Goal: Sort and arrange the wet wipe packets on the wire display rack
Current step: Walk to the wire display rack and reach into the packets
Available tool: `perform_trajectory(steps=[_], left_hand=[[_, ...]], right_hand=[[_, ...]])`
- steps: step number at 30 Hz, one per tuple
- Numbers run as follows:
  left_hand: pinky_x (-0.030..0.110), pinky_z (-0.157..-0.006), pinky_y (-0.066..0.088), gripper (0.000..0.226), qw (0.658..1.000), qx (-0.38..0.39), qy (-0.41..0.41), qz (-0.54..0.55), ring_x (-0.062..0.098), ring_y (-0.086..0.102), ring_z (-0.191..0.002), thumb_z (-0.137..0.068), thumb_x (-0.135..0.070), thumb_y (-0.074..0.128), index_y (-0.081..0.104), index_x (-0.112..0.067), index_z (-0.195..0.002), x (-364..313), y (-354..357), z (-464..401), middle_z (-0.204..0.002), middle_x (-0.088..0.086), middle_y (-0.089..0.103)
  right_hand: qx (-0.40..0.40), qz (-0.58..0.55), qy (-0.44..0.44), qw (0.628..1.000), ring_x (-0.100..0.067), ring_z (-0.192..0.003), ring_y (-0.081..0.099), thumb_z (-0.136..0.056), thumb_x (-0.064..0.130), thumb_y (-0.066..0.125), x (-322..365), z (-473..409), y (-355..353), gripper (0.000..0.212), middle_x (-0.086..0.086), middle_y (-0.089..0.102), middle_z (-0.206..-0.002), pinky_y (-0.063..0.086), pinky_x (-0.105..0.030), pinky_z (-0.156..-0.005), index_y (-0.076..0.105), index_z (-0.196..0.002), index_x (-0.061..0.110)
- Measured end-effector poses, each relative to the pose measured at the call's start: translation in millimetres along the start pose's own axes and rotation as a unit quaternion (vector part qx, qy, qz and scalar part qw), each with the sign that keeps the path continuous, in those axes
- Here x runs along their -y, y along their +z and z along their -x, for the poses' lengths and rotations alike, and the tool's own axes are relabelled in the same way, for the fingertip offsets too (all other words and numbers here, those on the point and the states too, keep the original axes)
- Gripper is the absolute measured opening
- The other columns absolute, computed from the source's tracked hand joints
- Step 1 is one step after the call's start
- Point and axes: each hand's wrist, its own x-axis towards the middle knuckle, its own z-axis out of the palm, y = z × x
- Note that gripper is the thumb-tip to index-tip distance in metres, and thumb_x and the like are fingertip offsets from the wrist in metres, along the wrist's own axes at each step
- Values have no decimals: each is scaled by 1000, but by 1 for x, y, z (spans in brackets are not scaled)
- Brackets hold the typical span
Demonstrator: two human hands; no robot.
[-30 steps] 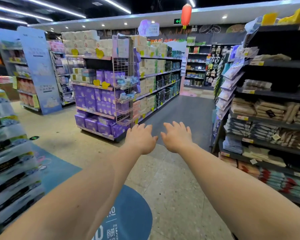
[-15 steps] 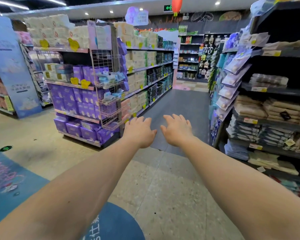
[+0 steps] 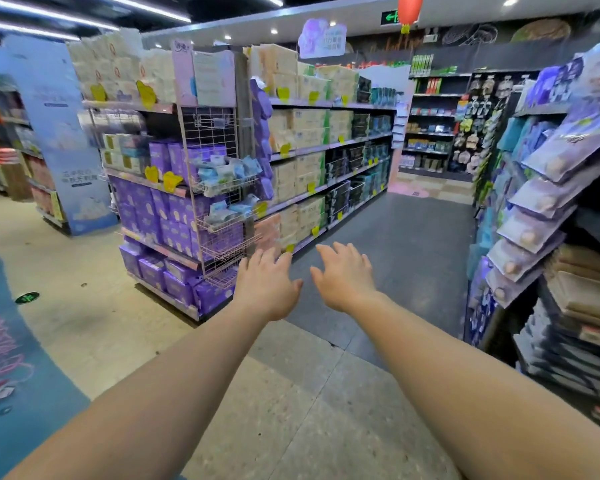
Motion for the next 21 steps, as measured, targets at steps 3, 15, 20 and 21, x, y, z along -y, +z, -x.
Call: perform_trajectory(steps=[3,15,20,21], left_hand=[[51,-112,21,60,999,-10,-33,-5,30,26,-138,-88,-55,42,34,-24,-139,4,25,-55,-149,8,36],[51,-111,17,56,996,-10,-94,4,31,25,-137,-88,-48,43,34,-24,-138,58,119,-298,-147,9,36],[52,-114,14,61,992,-2,-129,-8,31,20,-141,-88,-54,37,29,-25,-141,81,152,-387,-153,9,28],[52,-115,13,63,990,-4,-141,-10,30,18,-142,-88,-57,35,28,-26,-142,85,160,-405,-154,9,26]], right_hand=[[18,-13,-18,1000,-29,-140,22,-96,42,40,-20,-57,25,48,-7,37,-146,15,-50,-113,35,-140,25],[24,-35,-76,996,-27,-136,29,-94,43,42,-63,-332,112,48,-7,41,-143,22,-50,-112,39,-138,24],[39,-69,-109,991,-29,-138,27,-94,42,41,-80,-428,140,49,-7,39,-145,22,-51,-113,35,-141,26],[42,-77,-117,989,-28,-140,25,-94,42,41,-83,-447,146,49,-6,38,-147,20,-51,-113,35,-141,27]])
